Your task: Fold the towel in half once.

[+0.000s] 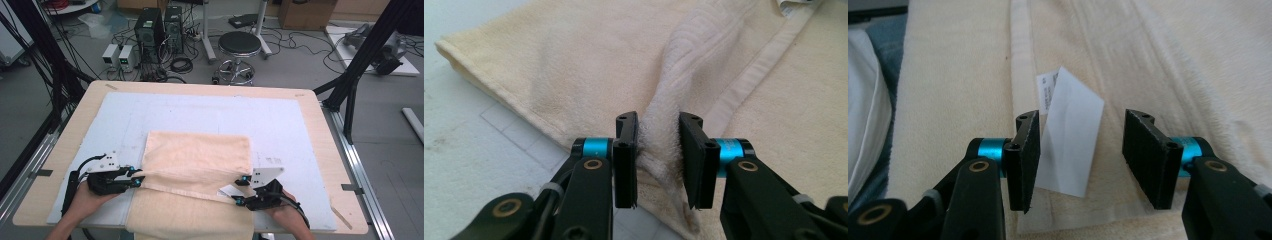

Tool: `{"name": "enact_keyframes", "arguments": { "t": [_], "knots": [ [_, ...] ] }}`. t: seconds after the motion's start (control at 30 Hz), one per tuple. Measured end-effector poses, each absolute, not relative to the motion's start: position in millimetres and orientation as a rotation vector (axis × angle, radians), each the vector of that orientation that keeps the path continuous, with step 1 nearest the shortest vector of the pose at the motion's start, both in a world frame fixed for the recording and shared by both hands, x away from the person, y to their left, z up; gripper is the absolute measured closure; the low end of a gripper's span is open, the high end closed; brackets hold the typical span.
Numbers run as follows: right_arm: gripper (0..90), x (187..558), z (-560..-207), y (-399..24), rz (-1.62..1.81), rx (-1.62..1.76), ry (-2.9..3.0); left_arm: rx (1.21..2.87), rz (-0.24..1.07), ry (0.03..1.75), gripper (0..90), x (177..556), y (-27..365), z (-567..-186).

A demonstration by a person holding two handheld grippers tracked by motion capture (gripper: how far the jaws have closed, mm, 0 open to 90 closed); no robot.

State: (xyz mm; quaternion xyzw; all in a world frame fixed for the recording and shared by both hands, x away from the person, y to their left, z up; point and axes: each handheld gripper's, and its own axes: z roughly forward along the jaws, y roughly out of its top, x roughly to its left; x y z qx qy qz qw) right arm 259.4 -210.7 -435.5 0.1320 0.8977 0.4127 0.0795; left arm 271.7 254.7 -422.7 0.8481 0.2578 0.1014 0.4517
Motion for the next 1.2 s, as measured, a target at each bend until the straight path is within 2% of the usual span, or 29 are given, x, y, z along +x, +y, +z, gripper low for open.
{"name": "enact_keyframes", "arguments": {
  "t": [0.13,0.2,0.3,0.4,0.83,0.93,0.97,1.0,1.03,1.2],
  "knots": [
    [57.4,262.5,-440.4,-207.5,1.206,0.401,2.730,2.097,0.238,0.632,74.5,272.3,255.4,-423.7],
    [64.5,265.8,-441.5,-207.8,1.225,0.441,2.748,2.096,0.232,0.625,76.7,271.5,255.6,-424.1],
    [79.7,268.1,-441.3,-208.6,1.230,0.439,2.751,2.097,0.225,0.613,78.5,270.0,256.1,-423.5],
    [85.2,265.9,-437.0,-207.0,1.211,0.389,2.764,2.098,0.228,0.599,79.7,265.7,256.4,-421.7],
    [84.1,211.7,-398.8,-223.2,1.366,0.268,2.675,2.072,0.243,0.497,81.1,208.8,257.2,-407.1],
    [79.3,200.9,-402.6,-225.2,1.372,0.264,2.694,2.099,0.206,0.462,80.9,195.6,253.2,-410.6],
    [72.9,199.7,-404.3,-226.9,1.386,0.280,2.696,2.111,0.205,0.451,79.2,192.6,252.4,-411.8],
    [69.3,199.3,-405.8,-228.5,1.422,0.309,2.701,2.120,0.212,0.454,73.8,191.1,251.8,-412.7],
    [67.5,199.5,-406.7,-230.8,1.442,0.325,2.695,2.120,0.213,0.467,67.5,191.4,252.1,-413.3],
    [60.2,208.4,-403.8,-235.6,1.452,0.360,2.650,2.081,0.231,0.533,56.5,208.0,260.5,-412.5]
  ]
}}
